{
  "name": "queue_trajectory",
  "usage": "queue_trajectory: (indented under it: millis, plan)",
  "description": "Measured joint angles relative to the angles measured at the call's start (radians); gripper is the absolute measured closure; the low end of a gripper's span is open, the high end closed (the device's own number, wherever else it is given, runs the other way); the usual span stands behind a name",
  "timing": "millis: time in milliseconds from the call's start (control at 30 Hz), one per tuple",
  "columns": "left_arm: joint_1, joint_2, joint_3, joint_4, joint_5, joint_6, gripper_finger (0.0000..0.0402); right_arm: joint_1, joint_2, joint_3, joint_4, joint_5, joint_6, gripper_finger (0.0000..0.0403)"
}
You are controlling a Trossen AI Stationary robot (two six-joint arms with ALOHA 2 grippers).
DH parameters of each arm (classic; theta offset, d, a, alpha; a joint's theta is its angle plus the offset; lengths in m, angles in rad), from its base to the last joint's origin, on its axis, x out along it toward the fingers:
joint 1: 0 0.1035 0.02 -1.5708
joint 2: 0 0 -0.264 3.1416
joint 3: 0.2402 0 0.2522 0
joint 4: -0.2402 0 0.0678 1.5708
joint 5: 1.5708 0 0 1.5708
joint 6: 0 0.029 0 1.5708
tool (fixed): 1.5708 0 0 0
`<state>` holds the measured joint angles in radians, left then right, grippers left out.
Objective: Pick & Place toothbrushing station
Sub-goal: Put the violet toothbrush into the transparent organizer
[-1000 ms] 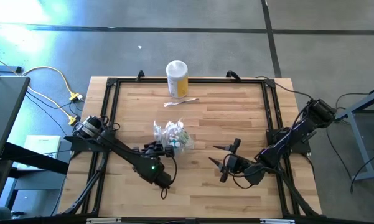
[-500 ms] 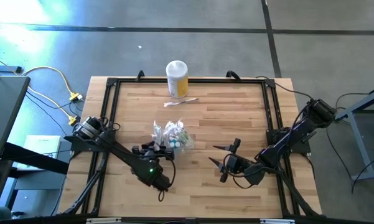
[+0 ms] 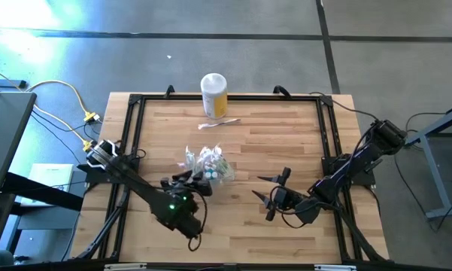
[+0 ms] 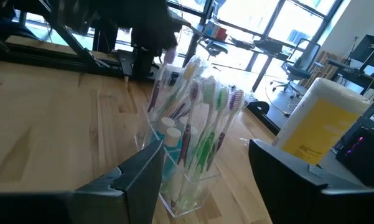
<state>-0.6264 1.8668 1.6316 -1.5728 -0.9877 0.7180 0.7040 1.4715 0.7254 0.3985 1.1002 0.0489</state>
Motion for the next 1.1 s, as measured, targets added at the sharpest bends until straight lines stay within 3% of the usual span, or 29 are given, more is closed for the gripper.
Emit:
queue_trajectory:
  millis: [167,333,433,600,700,833,967,1100]
  plan:
    - [-0.002,-0.085,0.076,0.001,-0.042,-0.145,0.0202,-0.006,0.000,0.000,0.000,-0.001,-0.016,0.0174]
    - [0.000,-0.228,0.185,0.001,-0.020,-0.599,0.0202,-0.062,0.000,0.000,-0.005,-0.011,-0.019,0.0174]
    - [0.031,-0.322,0.218,0.004,0.042,-0.787,0.0202,-0.135,-0.019,0.000,-0.042,-0.127,-0.001,0.0174]
    - [0.124,-0.527,0.193,0.003,0.110,-0.965,0.0202,-0.332,-0.072,0.000,-0.152,-0.319,0.097,0.0174]
    - [0.175,-0.646,0.126,0.028,0.110,-1.043,0.0202,-0.470,-0.123,0.000,-0.231,-0.466,0.114,0.0174]
    - [0.212,-0.825,-0.055,0.196,0.112,-1.057,0.0202,-0.695,-0.170,0.000,-0.285,-0.723,0.103,0.0174]
    - [0.216,-0.993,-0.310,0.472,0.115,-0.950,0.0202,-0.934,-0.176,0.009,-0.288,-1.028,0.081,0.0174]
    - [0.216,-1.116,-0.551,0.740,0.141,-0.787,0.0202,-1.126,-0.118,0.054,-0.290,-1.207,0.055,0.0174]
